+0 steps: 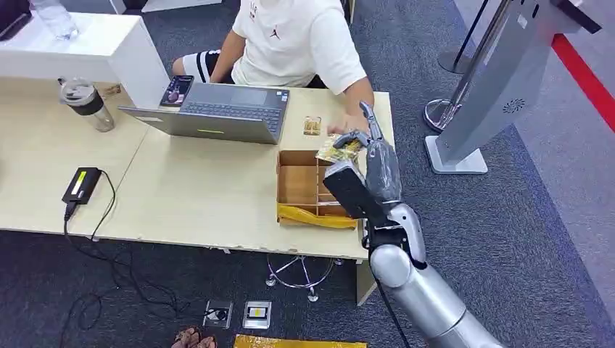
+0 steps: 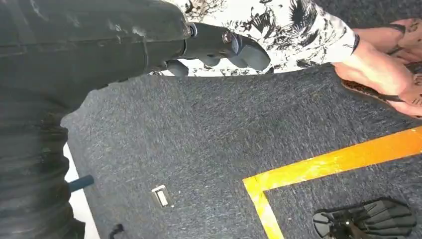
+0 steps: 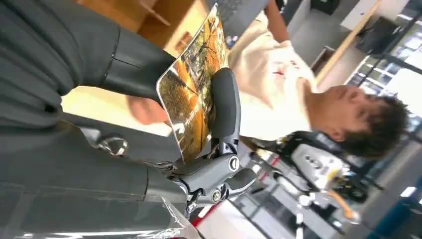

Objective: Pass the card to the sensor for recognition and then transmit it.

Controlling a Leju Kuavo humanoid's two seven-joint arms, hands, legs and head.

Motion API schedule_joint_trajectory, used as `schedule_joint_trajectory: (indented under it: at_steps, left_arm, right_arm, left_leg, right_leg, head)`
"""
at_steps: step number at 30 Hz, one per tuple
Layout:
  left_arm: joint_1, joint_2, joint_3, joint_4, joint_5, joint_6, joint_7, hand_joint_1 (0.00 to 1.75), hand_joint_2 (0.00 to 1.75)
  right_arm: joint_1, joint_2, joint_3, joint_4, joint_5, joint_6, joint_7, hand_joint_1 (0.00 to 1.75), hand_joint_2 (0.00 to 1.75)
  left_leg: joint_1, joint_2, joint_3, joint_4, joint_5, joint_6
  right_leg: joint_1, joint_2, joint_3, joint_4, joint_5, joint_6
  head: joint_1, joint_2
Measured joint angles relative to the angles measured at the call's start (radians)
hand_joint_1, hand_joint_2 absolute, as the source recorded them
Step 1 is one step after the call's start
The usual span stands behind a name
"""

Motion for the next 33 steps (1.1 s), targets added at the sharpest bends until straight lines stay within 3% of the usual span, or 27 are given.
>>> schedule_joint_trajectory:
  at_steps: [8,21,33]
  left_arm:
    - [0.001,-0.008,0.0,0.0,0.03,0.013,0.041,0.0,1.75]
    - [0.0,-0.019,0.0,0.0,0.06,0.027,0.081,0.0,1.75]
    - [0.0,-0.022,0.0,0.0,0.061,0.024,0.082,0.0,1.75]
  right_arm:
    - [0.047,-0.01,-0.031,0.116,-0.159,-0.071,-0.066,1.75,1.75]
    - [0.086,-0.013,-0.034,0.279,-0.302,-0.104,-0.135,1.75,1.75]
    - [0.09,-0.018,-0.05,0.371,-0.419,-0.143,-0.178,1.75,1.75]
  left_leg:
    - [0.0,0.0,0.0,0.0,0.0,0.0]
    - [0.0,0.001,0.0,0.0,0.0,0.0]
    - [0.0,0.001,0.0,0.0,0.0,0.0]
  right_leg:
    - [0.0,0.0,0.0,0.0,0.0,0.0]
    - [0.0,0.001,-0.001,0.0,0.0,0.0]
    - [0.0,0.001,-0.001,0.0,0.0,0.0]
  head:
    - [0.0,0.0]
    - [0.0,0.0]
    - [0.0,0.0]
